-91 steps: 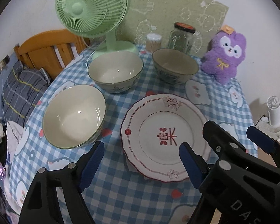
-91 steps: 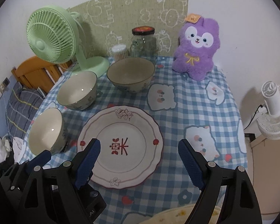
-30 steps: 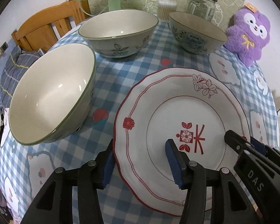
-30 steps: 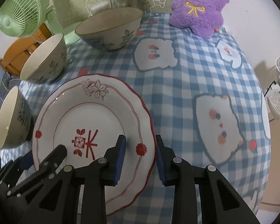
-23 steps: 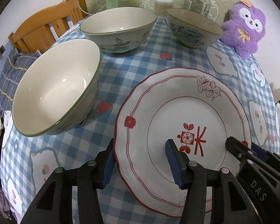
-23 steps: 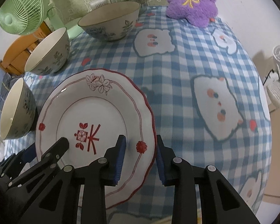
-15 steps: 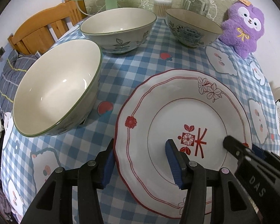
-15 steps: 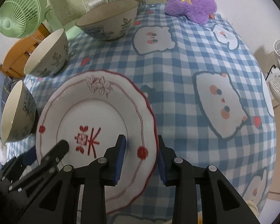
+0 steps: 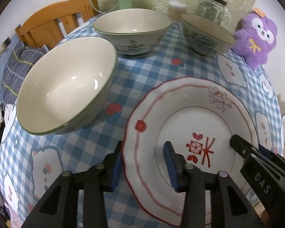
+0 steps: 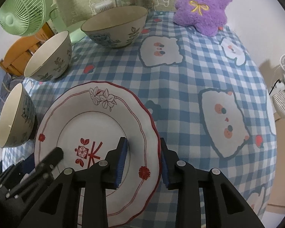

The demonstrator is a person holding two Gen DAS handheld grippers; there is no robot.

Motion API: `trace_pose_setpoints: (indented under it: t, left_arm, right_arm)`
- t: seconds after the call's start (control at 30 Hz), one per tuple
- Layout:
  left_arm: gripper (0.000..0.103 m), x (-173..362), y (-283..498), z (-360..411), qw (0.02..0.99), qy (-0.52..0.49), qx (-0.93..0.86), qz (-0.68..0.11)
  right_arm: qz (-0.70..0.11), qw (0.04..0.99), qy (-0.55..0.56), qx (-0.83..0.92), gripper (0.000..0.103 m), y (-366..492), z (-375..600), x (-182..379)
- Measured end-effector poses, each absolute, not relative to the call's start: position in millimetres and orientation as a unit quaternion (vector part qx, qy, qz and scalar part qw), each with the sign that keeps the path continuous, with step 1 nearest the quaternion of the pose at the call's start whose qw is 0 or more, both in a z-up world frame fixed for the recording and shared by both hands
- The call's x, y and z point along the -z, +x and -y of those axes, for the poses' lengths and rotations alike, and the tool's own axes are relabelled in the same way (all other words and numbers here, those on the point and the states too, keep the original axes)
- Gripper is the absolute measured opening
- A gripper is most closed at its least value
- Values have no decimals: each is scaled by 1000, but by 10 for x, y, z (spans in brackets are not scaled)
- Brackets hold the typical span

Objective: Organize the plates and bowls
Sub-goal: 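Lift the white plate and carry it toward the yellow-flower plates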

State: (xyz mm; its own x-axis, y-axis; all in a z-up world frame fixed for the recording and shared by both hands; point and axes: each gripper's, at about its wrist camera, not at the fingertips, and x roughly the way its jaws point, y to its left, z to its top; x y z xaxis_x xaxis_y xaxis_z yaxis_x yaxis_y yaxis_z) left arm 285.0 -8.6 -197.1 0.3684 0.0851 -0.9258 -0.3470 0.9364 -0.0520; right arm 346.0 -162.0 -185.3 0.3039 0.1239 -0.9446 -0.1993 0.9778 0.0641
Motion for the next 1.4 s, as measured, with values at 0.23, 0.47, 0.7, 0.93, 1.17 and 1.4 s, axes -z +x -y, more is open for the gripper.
trace_pose_setpoints:
  t: [0.23,0.47,0.7,0.93,1.17,1.4]
  left_arm:
    - [34,1947,2777,136,820,-101,-118,-551]
    - [34,1919,2683,162,823,-80,-108,-552]
    - [31,1842,2610,136,826,-90,-96,-549]
    - [31,1700,2550,144,834,-90,-90,-537]
    - [31,1557,2479,132,838,-91,-83,-531]
    - [31,1374,2421,190,850,-86,-73,-515]
  right_arm:
    - [-592,801,-20,-88,34,3349,1700,1839]
    - [-596,798,-20,-86,34,3232,1685,1824]
    - [-594,800,-14,-81,33,3167,1716,1752]
    - [-579,812,-14,-75,32,3118,1713,1561]
    - [-563,823,-12,-71,32,3053,1717,1369]
    - [-552,832,-4,-59,32,2952,1773,1194]
